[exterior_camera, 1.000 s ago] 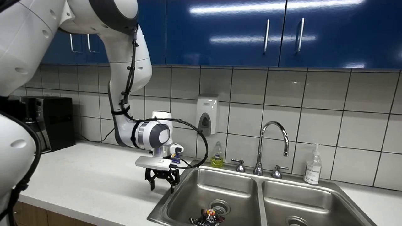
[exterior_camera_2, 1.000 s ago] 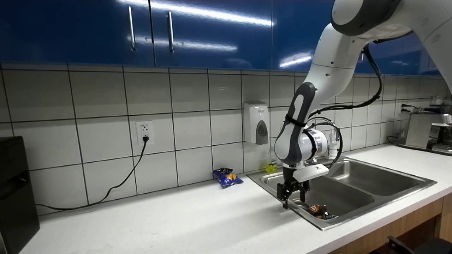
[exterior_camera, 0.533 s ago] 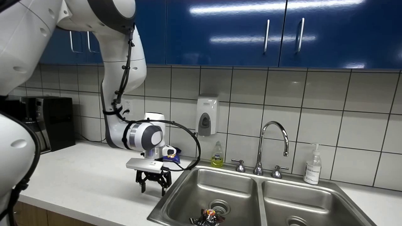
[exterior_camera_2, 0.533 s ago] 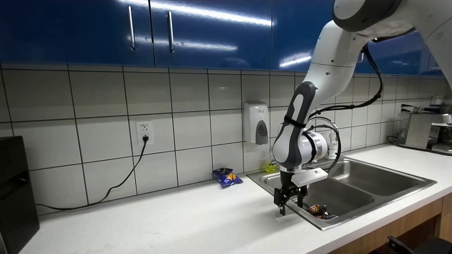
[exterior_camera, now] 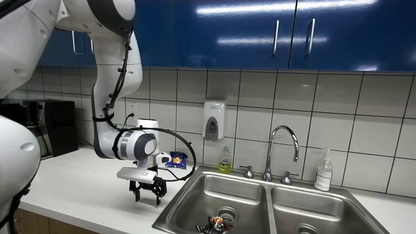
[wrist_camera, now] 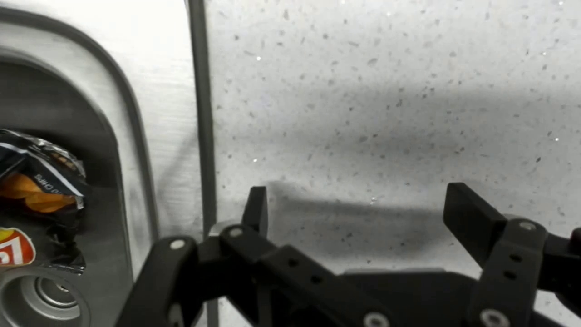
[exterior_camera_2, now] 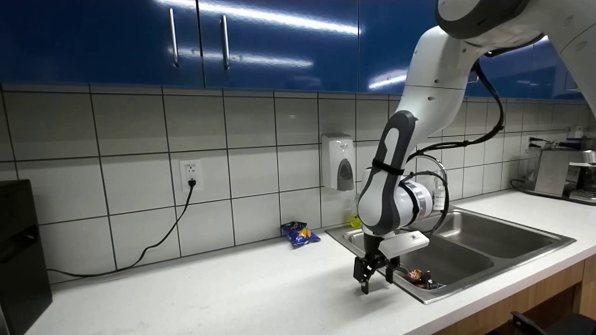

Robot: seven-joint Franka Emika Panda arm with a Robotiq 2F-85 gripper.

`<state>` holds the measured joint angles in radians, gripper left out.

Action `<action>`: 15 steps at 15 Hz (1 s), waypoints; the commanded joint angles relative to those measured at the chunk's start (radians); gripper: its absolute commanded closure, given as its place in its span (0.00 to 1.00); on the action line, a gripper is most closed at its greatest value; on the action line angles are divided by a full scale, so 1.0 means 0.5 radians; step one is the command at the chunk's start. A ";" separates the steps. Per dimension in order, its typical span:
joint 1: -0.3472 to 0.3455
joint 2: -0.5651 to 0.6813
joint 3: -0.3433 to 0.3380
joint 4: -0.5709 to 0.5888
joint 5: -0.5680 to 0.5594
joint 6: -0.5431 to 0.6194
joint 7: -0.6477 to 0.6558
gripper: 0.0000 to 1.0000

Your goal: Put the black packet inside the sink

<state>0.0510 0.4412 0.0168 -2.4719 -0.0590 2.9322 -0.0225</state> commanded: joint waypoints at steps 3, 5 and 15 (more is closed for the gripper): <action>0.116 -0.148 -0.009 -0.158 0.033 0.138 0.162 0.00; 0.138 -0.171 -0.010 -0.170 0.041 0.146 0.195 0.00; 0.190 -0.324 -0.077 -0.160 0.039 -0.075 0.284 0.00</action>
<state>0.1210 0.3433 0.0024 -2.5294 -0.0308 2.9596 0.0820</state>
